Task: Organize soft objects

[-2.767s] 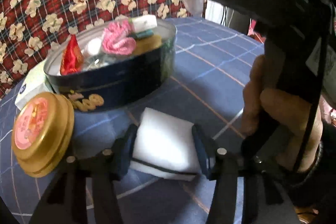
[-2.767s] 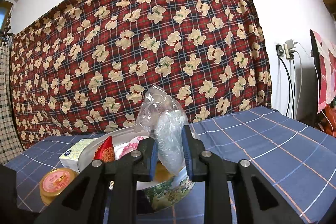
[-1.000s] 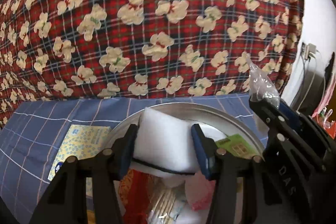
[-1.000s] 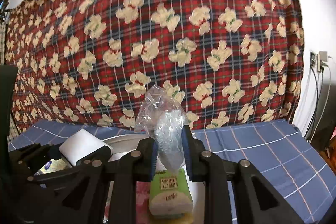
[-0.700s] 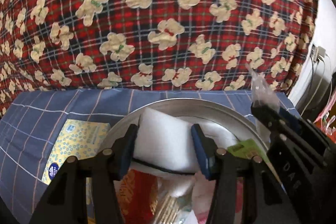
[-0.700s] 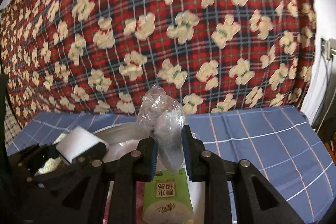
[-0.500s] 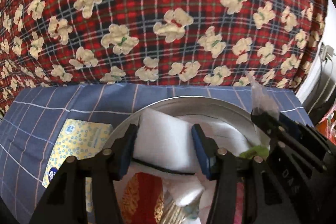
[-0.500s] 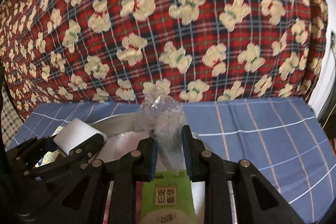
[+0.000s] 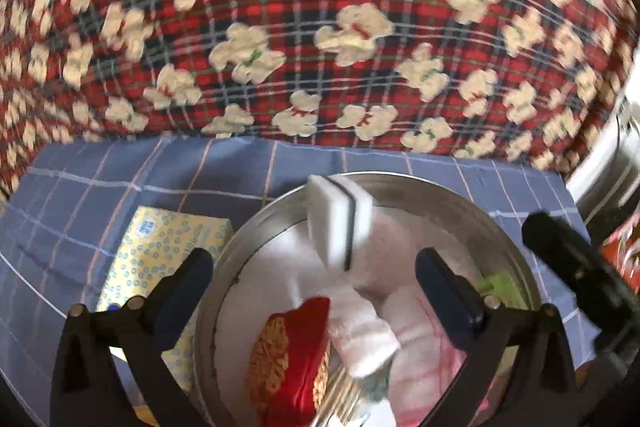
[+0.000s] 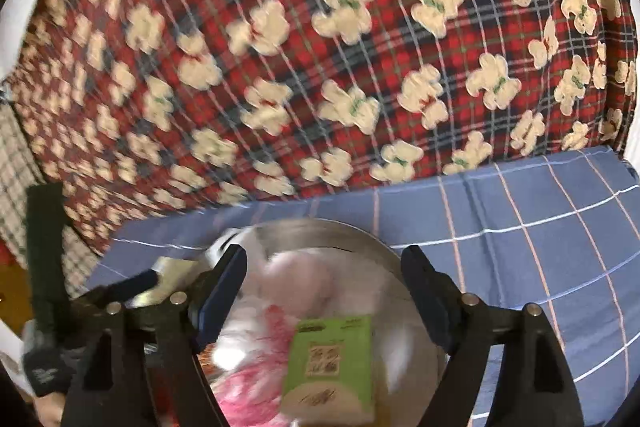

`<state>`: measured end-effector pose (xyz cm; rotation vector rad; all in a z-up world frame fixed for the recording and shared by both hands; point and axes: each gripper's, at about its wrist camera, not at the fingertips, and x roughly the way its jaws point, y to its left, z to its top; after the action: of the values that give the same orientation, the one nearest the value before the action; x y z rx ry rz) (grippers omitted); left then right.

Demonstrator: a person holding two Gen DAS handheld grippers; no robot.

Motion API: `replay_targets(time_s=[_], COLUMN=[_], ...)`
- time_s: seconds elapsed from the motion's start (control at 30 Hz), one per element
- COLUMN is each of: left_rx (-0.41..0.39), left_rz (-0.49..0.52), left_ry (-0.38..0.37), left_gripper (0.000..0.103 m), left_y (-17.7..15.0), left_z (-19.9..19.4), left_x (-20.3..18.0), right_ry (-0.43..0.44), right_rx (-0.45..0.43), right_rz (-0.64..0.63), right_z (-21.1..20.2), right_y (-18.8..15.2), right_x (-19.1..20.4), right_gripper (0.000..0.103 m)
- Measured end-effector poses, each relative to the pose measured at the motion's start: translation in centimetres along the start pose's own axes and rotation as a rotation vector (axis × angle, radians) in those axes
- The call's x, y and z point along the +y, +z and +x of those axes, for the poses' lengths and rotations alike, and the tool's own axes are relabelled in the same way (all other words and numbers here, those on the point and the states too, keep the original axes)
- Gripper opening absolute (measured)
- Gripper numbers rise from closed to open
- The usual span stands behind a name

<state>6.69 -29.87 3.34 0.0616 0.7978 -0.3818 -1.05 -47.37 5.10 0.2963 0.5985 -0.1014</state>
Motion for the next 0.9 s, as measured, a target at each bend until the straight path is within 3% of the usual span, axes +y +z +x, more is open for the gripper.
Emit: replay_targets(time_s=[0.13,0.33,0.57,0.7,0.9], left_rx=[-0.067,-0.167,-0.259,-0.312,-0.365], left_rz=[0.072,0.063,0.074,0.061,0.049], left_ry=[0.021,-0.005,0.016,0.049,0.038], left_gripper=[0.103,0.103,0.103,0.103,0.103], left_y=[-1.1,-4.4,-7.5,-8.7,-9.7], left_z=[-2.1,-4.6,-4.8,-4.9,-5.5], left_x=[-0.8,-0.5,-0.7,-0.4,-0.2], right_ry=[0.071,0.107,-0.096,-0.163,-0.19], right_rx=[-0.041,-0.204,-0.433,-0.527,-0.549], right_rz=[0.013,0.113,0.028,-0.03,-0.067], right_z=[-2.1,-6.1,-8.6,-9.4,-9.4], right_y=[-0.1,-3.1,-8.1,-9.0,-10.2], right_x=[0.6,0.6,2.9,3.5,3.5], right_gripper=[0.081,0.082,0.082,0.083,0.084])
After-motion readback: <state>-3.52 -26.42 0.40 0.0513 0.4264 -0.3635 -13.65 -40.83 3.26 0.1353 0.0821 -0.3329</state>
